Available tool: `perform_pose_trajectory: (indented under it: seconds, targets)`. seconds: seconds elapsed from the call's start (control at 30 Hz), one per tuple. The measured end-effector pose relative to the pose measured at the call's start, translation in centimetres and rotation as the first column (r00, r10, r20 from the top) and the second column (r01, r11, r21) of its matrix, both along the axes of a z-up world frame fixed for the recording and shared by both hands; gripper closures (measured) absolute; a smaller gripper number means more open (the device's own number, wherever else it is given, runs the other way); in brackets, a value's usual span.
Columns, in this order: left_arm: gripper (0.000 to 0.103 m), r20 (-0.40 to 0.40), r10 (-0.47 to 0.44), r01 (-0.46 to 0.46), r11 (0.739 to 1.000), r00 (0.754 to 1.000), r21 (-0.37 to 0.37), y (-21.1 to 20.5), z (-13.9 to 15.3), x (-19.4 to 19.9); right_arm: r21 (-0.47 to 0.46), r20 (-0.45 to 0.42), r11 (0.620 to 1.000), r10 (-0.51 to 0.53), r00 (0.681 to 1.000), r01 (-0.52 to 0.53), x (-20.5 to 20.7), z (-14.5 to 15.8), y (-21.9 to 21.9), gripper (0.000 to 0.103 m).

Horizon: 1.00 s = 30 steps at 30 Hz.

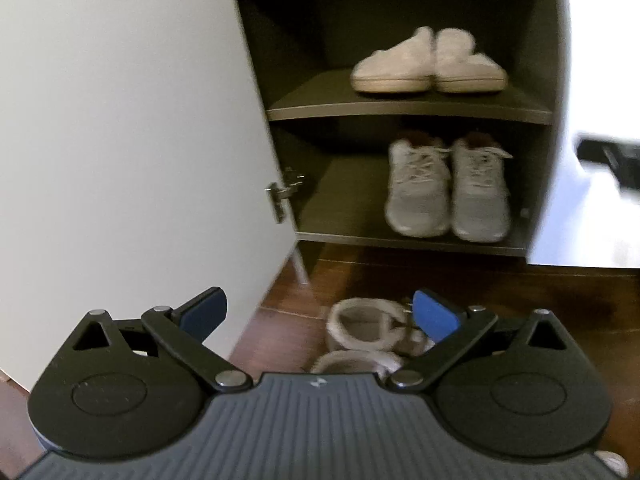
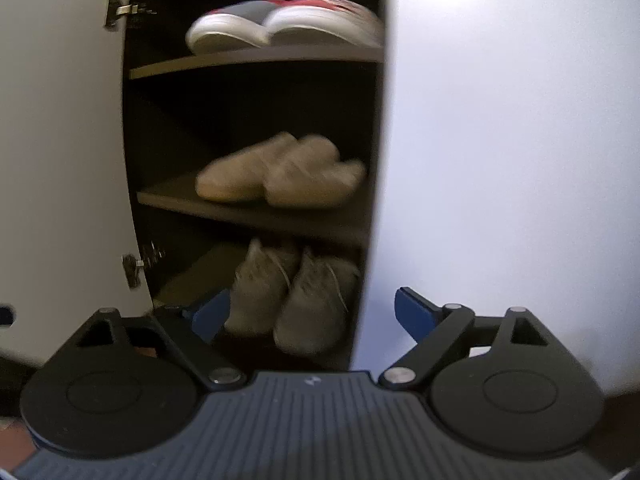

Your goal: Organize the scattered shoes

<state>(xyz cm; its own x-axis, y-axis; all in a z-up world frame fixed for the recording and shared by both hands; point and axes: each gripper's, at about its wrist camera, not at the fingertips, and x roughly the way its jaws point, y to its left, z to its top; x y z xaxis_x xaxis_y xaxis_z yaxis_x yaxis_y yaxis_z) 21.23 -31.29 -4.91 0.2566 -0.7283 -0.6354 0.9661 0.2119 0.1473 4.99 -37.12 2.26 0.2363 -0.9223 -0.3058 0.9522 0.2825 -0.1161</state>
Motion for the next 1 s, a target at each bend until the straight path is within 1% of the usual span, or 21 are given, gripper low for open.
perform_pose_trajectory:
  seconds: [0.03, 0.07, 0.13, 0.23, 0.27, 0.3, 0.4, 0.47, 0.5, 0.53, 0.57, 0.6, 0.67, 0.7, 0.8, 1.0]
  targets:
    - [0.002, -0.003, -0.006, 0.006, 1.000, 1.000, -0.002, -0.2, -0.2, 0.0, -0.011, 0.006, 1.000, 0.012, 1.000, -0.012, 0.8, 0.3, -1.3, 0.032]
    - [0.002, -0.005, -0.011, 0.011, 1.000, 1.000, -0.004, -0.4, -0.4, 0.1, -0.027, 0.010, 0.999, 0.021, 1.000, -0.021, 1.6, 0.7, -2.7, 0.033]
    - [0.001, -0.011, -0.023, 0.023, 1.000, 1.000, -0.008, -0.8, -0.7, 0.2, -0.079, -0.006, 0.997, 0.002, 1.000, -0.003, 3.5, 1.3, -5.8, 0.033]
    - [0.001, -0.019, -0.040, 0.040, 0.999, 0.999, -0.015, -1.3, -1.2, 0.3, -0.097, -0.015, 0.995, -0.019, 1.000, 0.017, 5.4, 2.0, -10.3, 0.034]
    - [0.001, -0.021, -0.046, 0.045, 0.999, 0.999, -0.017, -1.5, -1.4, 0.3, -0.100, -0.012, 0.995, -0.018, 1.000, 0.017, 5.8, 2.2, -11.5, 0.037]
    - [0.001, -0.024, -0.051, 0.051, 0.999, 0.998, -0.019, -1.7, -1.6, 0.4, -0.100, -0.005, 0.995, -0.012, 1.000, 0.012, 6.3, 2.5, -13.0, 0.042]
    - [0.001, -0.036, -0.050, 0.050, 0.998, 0.998, -0.026, -2.4, -2.5, 0.5, -0.081, 0.016, 0.997, -0.011, 1.000, 0.012, 7.4, 2.9, -17.0, 0.046]
    - [0.001, -0.037, -0.049, 0.048, 0.999, 0.998, -0.017, -2.8, -3.1, 0.4, -0.065, -0.015, 0.997, -0.040, 0.999, 0.039, 8.0, 2.6, -18.6, 0.046]
    - [0.001, -0.037, -0.050, 0.049, 0.999, 0.998, -0.008, -3.0, -3.5, 0.4, -0.044, -0.029, 0.998, -0.049, 0.998, 0.048, 8.3, 2.4, -19.6, 0.052]
    - [0.001, -0.036, -0.051, 0.051, 0.999, 0.998, 0.000, -3.2, -3.8, 0.3, -0.013, -0.040, 0.998, -0.056, 0.998, 0.055, 8.4, 2.0, -20.7, 0.055]
    - [0.001, -0.035, -0.052, 0.052, 0.999, 0.998, 0.003, -3.3, -3.9, 0.3, 0.001, -0.041, 0.998, -0.061, 0.997, 0.061, 8.3, 1.7, -21.1, 0.058]
    - [0.001, -0.034, -0.057, 0.057, 0.998, 0.998, 0.008, -3.4, -4.2, 0.3, 0.018, -0.034, 0.998, -0.059, 0.998, 0.060, 8.1, 1.2, -21.7, 0.066]
    - [0.001, -0.030, -0.065, 0.065, 0.998, 0.997, 0.017, -3.5, -4.6, 0.2, 0.025, -0.037, 0.999, -0.034, 0.999, 0.035, 7.9, 1.1, -21.5, 0.076]
    - [0.001, -0.029, -0.066, 0.067, 0.998, 0.997, 0.020, -3.5, -4.7, 0.2, 0.027, -0.040, 0.999, -0.023, 0.999, 0.024, 7.8, 1.0, -21.3, 0.079]
    - [0.001, -0.030, -0.075, 0.076, 0.997, 0.997, 0.031, -3.7, -5.1, 0.0, 0.033, -0.038, 0.999, -0.020, 0.999, 0.021, 7.7, 1.1, -20.8, 0.083]
    - [0.001, -0.039, -0.086, 0.087, 0.996, 0.996, 0.029, -3.7, -5.2, -0.2, 0.035, -0.054, 0.998, -0.046, 0.997, 0.048, 8.3, 1.2, -18.7, 0.084]
